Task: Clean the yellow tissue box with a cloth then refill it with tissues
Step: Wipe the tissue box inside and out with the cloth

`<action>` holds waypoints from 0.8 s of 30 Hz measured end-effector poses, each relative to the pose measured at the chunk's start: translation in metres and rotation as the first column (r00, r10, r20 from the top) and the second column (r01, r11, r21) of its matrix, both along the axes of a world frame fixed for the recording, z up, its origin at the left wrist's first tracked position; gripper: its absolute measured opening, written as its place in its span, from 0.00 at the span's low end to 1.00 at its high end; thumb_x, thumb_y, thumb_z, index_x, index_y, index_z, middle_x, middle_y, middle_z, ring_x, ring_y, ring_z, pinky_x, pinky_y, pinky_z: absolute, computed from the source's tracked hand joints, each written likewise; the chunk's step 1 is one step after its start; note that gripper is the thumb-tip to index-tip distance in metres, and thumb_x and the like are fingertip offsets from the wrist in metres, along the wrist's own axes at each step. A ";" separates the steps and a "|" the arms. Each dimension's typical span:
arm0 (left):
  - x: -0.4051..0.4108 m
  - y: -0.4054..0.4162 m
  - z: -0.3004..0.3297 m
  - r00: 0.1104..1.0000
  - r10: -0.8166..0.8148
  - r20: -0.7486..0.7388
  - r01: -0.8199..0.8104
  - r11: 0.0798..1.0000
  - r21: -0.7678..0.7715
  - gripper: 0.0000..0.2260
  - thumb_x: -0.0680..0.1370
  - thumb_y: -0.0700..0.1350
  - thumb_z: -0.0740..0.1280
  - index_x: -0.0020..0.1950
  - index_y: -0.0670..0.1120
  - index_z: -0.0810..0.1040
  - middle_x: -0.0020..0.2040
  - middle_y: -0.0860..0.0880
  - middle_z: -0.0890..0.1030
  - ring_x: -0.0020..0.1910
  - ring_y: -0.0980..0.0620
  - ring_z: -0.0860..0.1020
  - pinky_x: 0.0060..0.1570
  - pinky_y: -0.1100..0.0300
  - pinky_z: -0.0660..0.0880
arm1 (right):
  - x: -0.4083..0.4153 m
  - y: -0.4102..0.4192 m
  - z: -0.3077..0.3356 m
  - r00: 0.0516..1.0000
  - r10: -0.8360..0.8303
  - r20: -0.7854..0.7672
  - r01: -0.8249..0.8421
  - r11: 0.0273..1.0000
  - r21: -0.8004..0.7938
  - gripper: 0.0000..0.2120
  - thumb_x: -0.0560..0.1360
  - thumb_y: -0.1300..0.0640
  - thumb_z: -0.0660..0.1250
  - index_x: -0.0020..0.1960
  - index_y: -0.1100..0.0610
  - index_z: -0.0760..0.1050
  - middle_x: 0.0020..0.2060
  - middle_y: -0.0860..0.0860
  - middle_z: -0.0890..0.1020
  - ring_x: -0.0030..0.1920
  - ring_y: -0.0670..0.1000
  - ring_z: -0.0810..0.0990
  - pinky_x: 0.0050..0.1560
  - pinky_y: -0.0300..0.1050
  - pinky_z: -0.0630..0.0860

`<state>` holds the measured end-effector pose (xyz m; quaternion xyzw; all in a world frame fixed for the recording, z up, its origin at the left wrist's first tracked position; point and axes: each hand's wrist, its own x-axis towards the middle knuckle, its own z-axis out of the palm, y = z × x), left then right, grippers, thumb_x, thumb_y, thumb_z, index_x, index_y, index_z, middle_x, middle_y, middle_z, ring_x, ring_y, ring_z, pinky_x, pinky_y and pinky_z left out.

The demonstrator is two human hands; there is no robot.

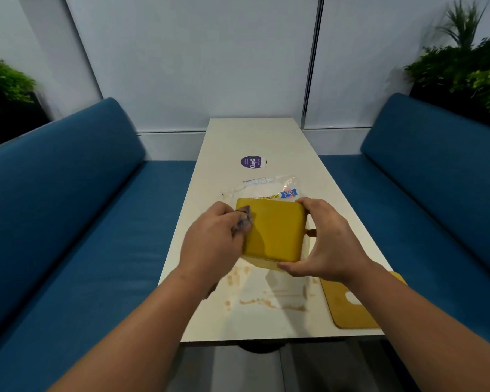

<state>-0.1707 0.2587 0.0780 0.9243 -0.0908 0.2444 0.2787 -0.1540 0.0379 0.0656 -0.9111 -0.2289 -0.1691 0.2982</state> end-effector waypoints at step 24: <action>0.026 0.030 0.054 0.854 -0.221 -0.471 0.146 0.971 -0.190 0.13 0.80 0.53 0.63 0.65 0.60 0.74 0.54 0.62 0.76 0.52 0.59 0.74 0.47 0.66 0.72 | 0.002 -0.009 0.000 0.986 0.167 -0.005 -0.166 0.983 0.076 0.49 0.55 0.37 0.79 0.69 0.49 0.61 0.64 0.43 0.67 0.63 0.40 0.68 0.52 0.29 0.74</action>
